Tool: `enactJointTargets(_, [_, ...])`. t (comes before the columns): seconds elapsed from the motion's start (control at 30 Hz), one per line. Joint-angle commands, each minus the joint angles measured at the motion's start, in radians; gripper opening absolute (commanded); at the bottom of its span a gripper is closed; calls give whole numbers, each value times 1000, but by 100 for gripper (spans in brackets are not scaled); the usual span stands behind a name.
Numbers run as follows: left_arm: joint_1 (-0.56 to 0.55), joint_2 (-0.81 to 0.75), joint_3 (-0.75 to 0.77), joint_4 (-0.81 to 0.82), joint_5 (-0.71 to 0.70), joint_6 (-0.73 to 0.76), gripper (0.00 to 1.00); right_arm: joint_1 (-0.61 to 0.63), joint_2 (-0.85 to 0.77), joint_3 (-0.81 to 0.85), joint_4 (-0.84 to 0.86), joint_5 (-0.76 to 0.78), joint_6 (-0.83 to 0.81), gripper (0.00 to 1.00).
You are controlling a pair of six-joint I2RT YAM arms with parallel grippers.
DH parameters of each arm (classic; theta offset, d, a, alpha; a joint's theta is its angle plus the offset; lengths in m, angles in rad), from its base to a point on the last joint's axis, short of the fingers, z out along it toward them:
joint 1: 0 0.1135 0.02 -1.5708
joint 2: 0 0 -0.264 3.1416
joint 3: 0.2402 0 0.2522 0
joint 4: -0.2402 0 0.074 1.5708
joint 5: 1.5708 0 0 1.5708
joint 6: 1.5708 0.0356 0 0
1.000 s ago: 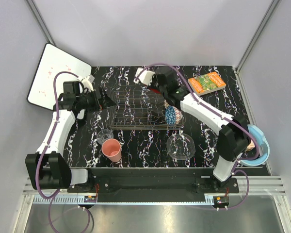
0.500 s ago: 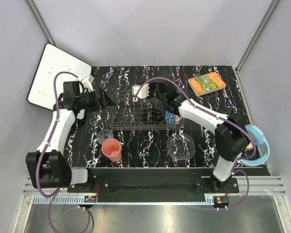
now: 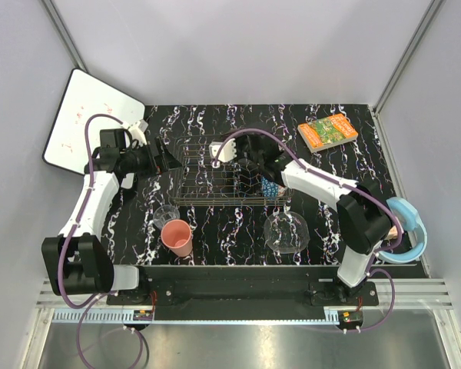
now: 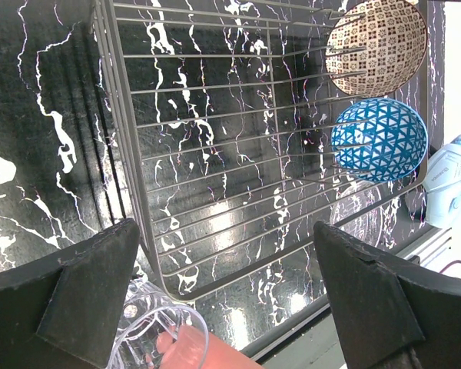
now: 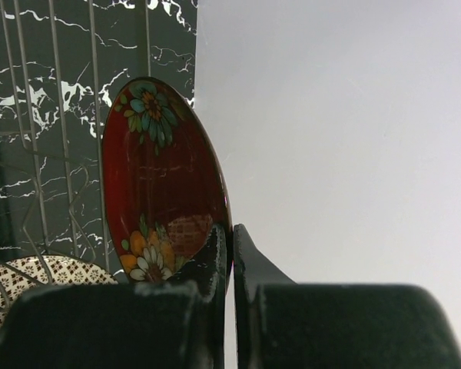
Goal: Load the mixed dishes into the dish rack
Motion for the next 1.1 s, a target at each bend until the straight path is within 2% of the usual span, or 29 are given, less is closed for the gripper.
enactJointTargets(0.0, [9, -7, 19, 33, -7, 14, 99, 8, -72, -39, 91, 0, -20, 0])
enactJointTargets(0.5, [8, -25, 13, 41, -5, -2, 99, 47, -235, -134, 119, 14, -4, 0])
enactJointTargets(1.07, [9, -32, 10, 39, -4, -1, 99, 54, -187, -157, 108, 14, 28, 0])
